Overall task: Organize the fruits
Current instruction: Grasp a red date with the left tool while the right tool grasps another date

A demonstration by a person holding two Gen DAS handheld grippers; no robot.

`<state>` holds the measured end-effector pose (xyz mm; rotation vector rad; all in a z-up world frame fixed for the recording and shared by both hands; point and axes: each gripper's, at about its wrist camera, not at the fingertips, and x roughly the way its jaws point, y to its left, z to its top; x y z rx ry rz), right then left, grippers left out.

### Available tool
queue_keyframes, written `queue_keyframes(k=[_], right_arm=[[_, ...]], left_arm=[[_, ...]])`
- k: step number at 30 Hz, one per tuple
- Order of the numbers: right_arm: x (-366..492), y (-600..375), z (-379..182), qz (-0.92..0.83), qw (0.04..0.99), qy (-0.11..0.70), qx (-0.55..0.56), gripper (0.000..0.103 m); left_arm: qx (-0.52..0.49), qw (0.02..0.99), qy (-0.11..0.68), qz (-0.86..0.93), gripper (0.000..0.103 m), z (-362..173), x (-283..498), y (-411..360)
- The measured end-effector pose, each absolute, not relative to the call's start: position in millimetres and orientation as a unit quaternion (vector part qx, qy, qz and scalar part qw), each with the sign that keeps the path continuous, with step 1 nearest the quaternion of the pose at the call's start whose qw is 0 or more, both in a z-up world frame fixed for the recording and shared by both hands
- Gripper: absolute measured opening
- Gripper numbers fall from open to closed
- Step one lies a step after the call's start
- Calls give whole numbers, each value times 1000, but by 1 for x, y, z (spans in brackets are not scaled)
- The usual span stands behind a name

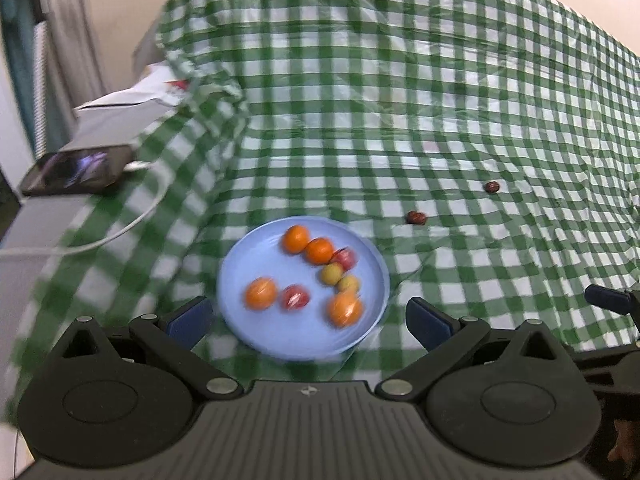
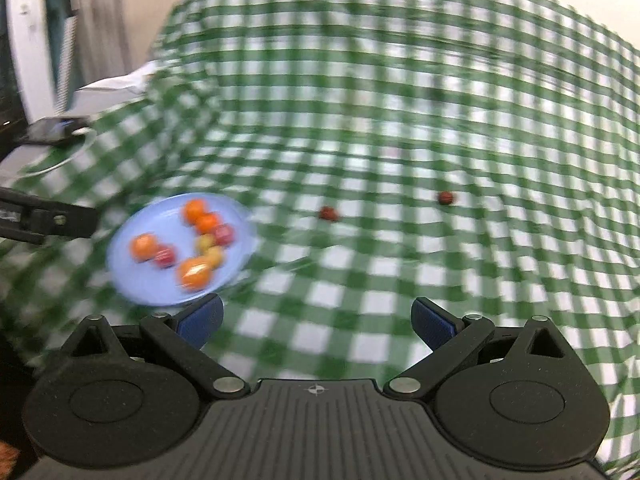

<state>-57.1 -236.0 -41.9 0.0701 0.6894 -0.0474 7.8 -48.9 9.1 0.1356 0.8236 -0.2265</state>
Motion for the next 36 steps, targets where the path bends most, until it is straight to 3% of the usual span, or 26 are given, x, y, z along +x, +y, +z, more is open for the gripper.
queue_keyframes(k=[10, 13, 15, 17, 24, 26, 27, 28, 29, 31, 36], right_arm=[[59, -346, -72, -100, 949, 298, 27, 98], [112, -376, -96, -107, 943, 314, 33, 94], [144, -395, -115, -109, 935, 333, 46, 80], [169, -409, -131, -109, 926, 355, 64, 73], [204, -419, -170, -110, 917, 379, 59, 73], [206, -415, -171, -109, 922, 368, 52, 72], [204, -413, -171, -102, 925, 364, 48, 57], [202, -409, -170, -92, 928, 359, 45, 45], [200, -404, -169, -89, 929, 359, 34, 34], [195, -397, -166, -93, 929, 358, 20, 34], [183, -387, -149, -97, 934, 342, 29, 34]], left_arm=[[107, 890, 409, -171, 103, -25, 131, -159], [126, 879, 421, -186, 103, -53, 171, -192], [133, 870, 435, -193, 103, -75, 196, -209], [139, 863, 445, -196, 103, -94, 215, -221], [155, 848, 465, -201, 102, -130, 245, -242], [162, 843, 470, -205, 90, -133, 246, -246], [166, 839, 476, -206, 81, -136, 247, -249], [169, 833, 484, -207, 62, -139, 248, -251], [162, 829, 490, -214, 51, -140, 248, -250], [153, 829, 491, -219, 32, -135, 245, -249], [153, 841, 470, -223, 29, -116, 231, -244]])
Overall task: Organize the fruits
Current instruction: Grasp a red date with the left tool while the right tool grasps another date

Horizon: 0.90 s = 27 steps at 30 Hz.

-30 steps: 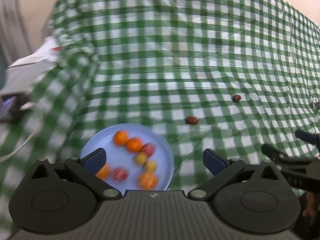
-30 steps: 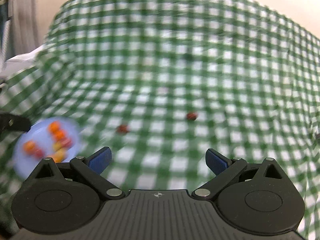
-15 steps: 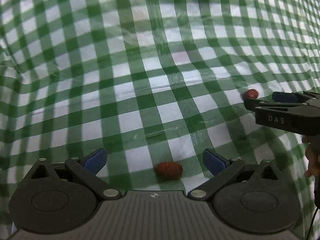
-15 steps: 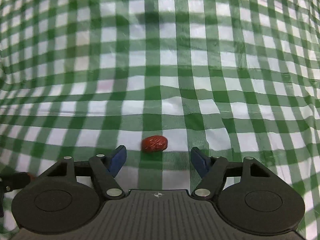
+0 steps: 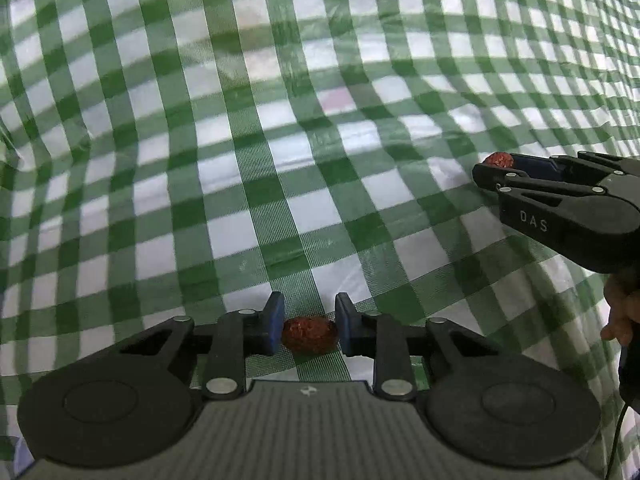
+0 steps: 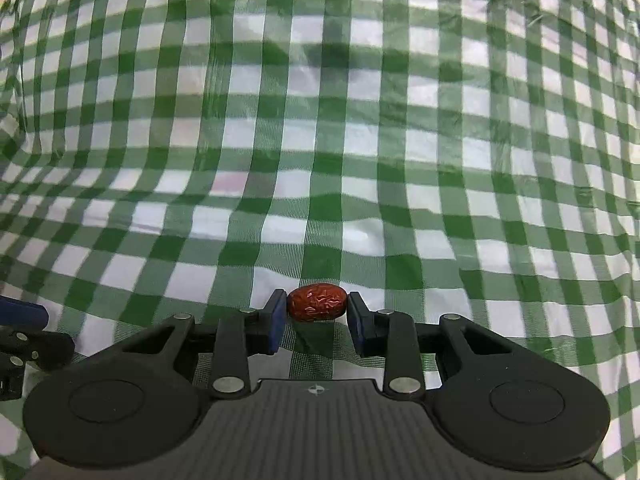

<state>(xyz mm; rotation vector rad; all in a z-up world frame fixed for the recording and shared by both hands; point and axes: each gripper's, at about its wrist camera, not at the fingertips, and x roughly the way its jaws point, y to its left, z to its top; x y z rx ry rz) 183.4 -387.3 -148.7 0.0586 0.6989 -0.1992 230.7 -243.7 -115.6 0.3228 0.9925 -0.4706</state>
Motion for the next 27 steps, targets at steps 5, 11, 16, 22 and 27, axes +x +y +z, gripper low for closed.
queue_keyframes(k=[5, 11, 16, 22, 27], right_arm=[[153, -388, -117, -92, 945, 314, 23, 34], [108, -371, -91, -87, 949, 303, 14, 34], [82, -369, -98, -98, 943, 315, 34, 34], [70, -375, -113, -106, 935, 330, 75, 34], [72, -378, -123, -102, 931, 338, 88, 34]], left_arm=[[140, 846, 466, -218, 0, -83, 214, -231], [125, 858, 448, -218, 0, -56, 189, -208], [125, 855, 447, -232, 24, -71, 185, -189], [124, 843, 468, -234, 35, -98, 205, -192], [162, 828, 470, -260, 58, -115, 208, -223]])
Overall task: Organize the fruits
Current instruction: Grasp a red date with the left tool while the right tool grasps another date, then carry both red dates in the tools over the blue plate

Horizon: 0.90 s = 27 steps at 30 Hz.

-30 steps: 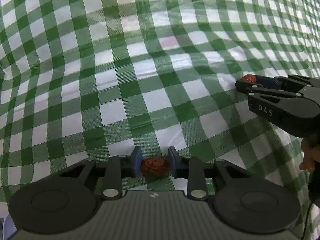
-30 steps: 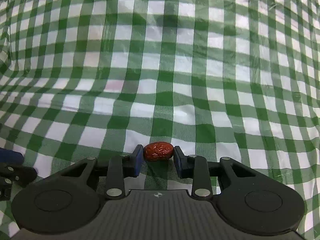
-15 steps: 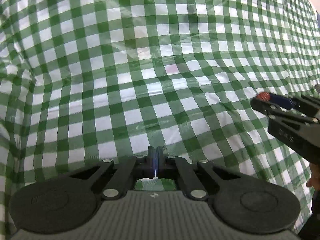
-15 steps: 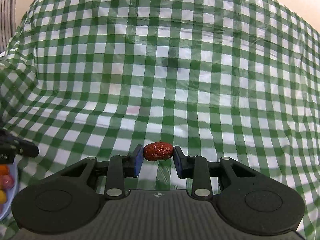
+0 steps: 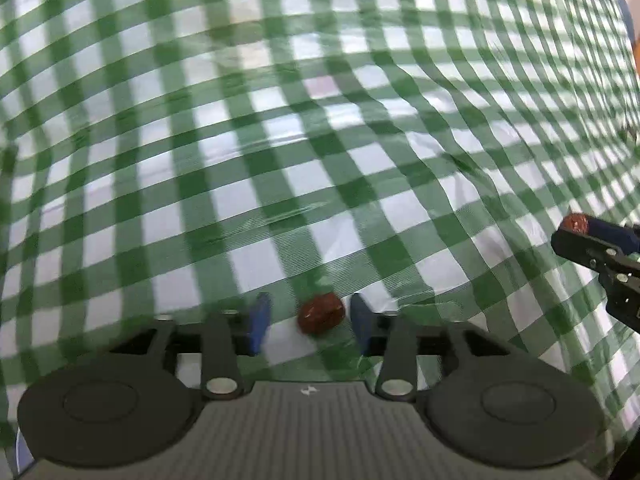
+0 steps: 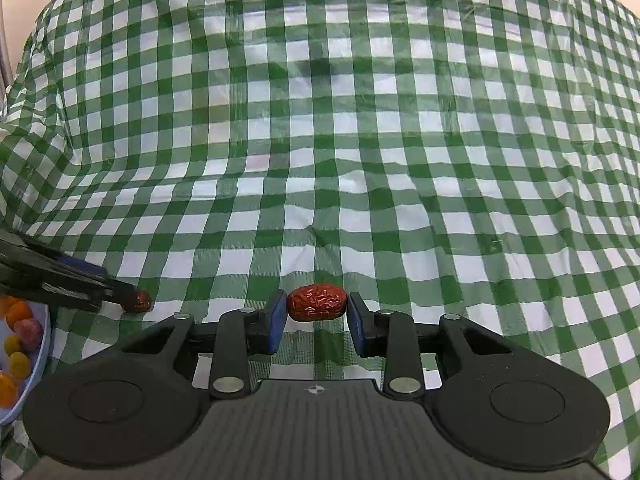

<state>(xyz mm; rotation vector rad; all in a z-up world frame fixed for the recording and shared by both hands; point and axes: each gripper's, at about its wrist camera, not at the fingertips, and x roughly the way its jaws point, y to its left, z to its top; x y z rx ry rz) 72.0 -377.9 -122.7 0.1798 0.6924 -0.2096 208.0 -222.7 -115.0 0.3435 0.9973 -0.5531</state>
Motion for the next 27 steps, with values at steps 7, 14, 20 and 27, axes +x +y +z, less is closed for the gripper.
queue_keyframes(k=[7, 14, 20, 27], right_arm=[[75, -380, -124, -98, 932, 339, 85, 34], [61, -361, -95, -82, 942, 317, 72, 34], [16, -312, -54, -20, 951, 301, 66, 34], [-45, -231, -39, 77, 936, 333, 77, 34]], left_arm=[[170, 814, 493, -255, 33, -134, 210, -234], [115, 849, 460, -231, 33, -67, 180, -203], [92, 866, 458, -177, 33, -19, 112, -125], [79, 867, 481, -107, 33, -2, 22, -31]])
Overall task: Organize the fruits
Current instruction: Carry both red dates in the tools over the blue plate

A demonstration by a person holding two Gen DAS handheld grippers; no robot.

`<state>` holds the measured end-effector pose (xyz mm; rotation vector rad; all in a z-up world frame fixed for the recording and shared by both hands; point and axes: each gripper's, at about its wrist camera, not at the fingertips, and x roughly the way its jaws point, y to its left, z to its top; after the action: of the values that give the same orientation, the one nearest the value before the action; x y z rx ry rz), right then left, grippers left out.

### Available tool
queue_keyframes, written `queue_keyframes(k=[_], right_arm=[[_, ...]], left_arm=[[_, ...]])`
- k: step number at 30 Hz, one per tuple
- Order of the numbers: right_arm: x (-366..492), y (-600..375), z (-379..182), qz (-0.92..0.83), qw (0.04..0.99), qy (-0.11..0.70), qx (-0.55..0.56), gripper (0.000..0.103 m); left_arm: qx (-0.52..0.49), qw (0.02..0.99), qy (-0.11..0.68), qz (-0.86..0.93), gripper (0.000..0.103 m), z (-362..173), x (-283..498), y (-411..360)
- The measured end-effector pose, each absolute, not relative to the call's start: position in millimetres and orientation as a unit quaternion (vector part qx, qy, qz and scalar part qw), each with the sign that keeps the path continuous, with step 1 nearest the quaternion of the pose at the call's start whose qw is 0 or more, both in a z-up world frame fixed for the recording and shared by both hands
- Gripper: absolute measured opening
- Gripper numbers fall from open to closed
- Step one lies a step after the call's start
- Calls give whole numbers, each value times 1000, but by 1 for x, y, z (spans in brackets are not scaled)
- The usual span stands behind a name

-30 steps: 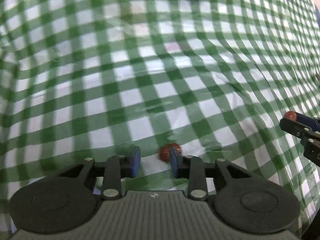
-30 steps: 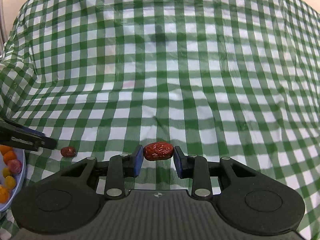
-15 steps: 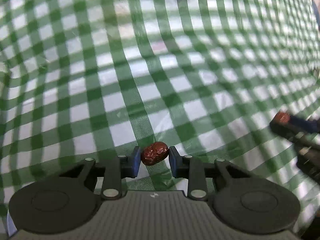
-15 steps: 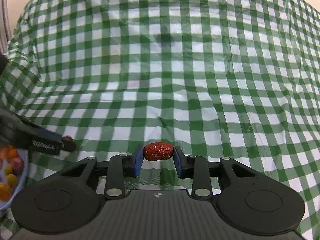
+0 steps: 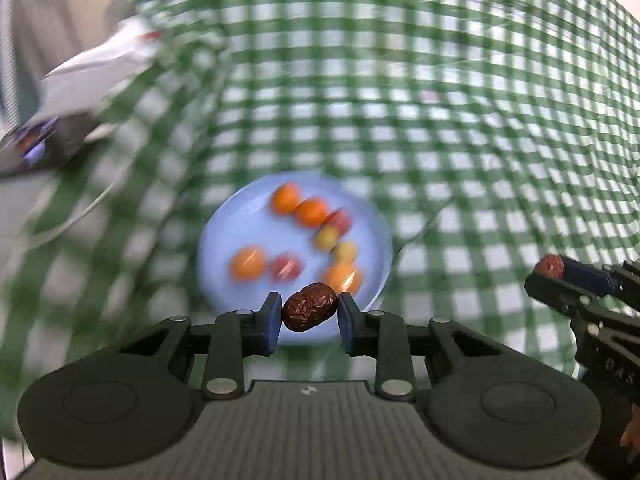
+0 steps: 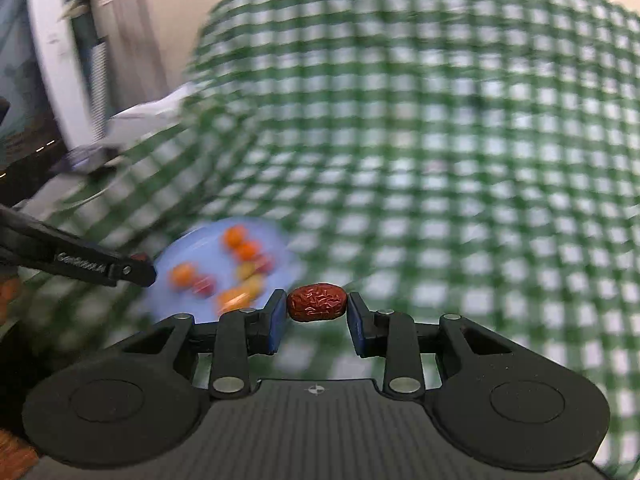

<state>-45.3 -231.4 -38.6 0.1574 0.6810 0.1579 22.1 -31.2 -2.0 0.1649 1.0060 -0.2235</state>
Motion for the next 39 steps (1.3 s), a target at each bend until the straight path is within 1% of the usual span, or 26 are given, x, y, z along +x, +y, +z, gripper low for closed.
queue_keyframes(k=[3, 6, 9, 17, 28, 39], right_arm=[[-59, -200, -31, 102, 929, 346, 78, 34], [-78, -176, -25, 126, 927, 350, 47, 34], [-97, -163, -17, 134, 932, 337, 19, 34], [-115, -150, -12, 140, 933, 332, -2, 34], [-108, -145, -14, 146, 929, 339, -13, 34], [-64, -146, -28, 136, 923, 361, 0, 34]], left_arm=[[62, 866, 488, -93, 33, -1, -2, -4], [65, 870, 483, -79, 33, -2, -16, 9], [60, 876, 473, -77, 33, -1, -29, 16], [55, 888, 447, -92, 33, 14, -51, 14], [56, 885, 455, -80, 33, 8, -39, 18], [64, 876, 473, -75, 33, -2, 3, 17]])
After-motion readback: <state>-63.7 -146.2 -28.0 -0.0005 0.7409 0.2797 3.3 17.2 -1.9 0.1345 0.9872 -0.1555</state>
